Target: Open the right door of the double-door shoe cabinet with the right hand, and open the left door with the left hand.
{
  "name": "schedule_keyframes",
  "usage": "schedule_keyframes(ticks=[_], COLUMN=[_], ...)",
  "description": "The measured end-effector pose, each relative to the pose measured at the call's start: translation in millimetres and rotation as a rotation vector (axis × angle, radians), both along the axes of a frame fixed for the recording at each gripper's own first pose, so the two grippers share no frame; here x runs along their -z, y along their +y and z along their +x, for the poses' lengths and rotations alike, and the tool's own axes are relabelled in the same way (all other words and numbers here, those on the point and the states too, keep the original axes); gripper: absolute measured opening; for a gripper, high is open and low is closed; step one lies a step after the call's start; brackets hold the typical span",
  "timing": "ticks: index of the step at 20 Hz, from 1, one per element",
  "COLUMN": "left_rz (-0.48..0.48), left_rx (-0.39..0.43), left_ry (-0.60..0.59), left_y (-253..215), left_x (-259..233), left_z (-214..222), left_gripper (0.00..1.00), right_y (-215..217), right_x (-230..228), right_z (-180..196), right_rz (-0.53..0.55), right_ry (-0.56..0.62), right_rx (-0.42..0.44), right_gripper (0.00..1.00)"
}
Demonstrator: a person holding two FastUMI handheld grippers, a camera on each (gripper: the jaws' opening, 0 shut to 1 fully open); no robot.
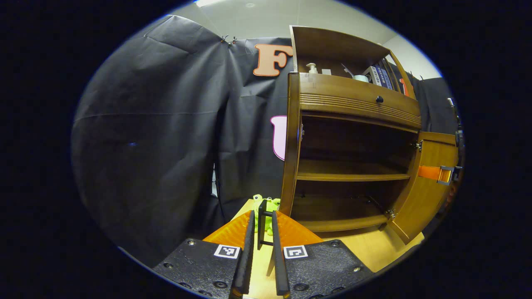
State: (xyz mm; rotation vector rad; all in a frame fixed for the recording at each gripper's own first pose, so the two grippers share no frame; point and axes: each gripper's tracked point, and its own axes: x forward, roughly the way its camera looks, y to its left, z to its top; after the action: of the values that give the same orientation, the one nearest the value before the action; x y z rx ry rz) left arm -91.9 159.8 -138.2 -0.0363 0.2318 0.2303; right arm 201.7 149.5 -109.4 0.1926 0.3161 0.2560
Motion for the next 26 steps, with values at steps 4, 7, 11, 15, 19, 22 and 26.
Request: schedule_keyframes(ticks=[4,7,11,15,19,22,26], left_rz=[-0.008,0.007,0.033,0.027,-0.001,-0.037,-0.05], left_rx=[-0.016,-0.014,0.026,0.096,0.172,0.247,0.339], left_ry=[-0.027,-0.058,-0.112,-0.157,-0.197,-0.218,-0.257], left_y=[-7,-18,-41,-72,-104,-135,-175], left_x=[-14,-32,-66,-89,-107,-120,-150], left_z=[-3,-6,-7,1,21,42,70], left_gripper=[0.2,0.08,0.08,0.09,0.09,0.16,0.16], right_y=[-5,-9,-12,-17,-26,-35,-46], right_x=[1,3,2,-4,-22,-45,-85], right_z=[-2,-4,-8,-12,-16,-16,-14], right_rz=[0.003,0.005,-0.004,-0.02,-0.031,-0.026,-0.034], right_ry=[0.002,0.007,0.009,-0.008,-0.038,-0.072,-0.12], right_rx=[0.005,0.011,0.016,0.03,0.048,0.069,0.108], right_gripper=[0.17,0.17,0.17,0.17,0.17,0.17,0.17])
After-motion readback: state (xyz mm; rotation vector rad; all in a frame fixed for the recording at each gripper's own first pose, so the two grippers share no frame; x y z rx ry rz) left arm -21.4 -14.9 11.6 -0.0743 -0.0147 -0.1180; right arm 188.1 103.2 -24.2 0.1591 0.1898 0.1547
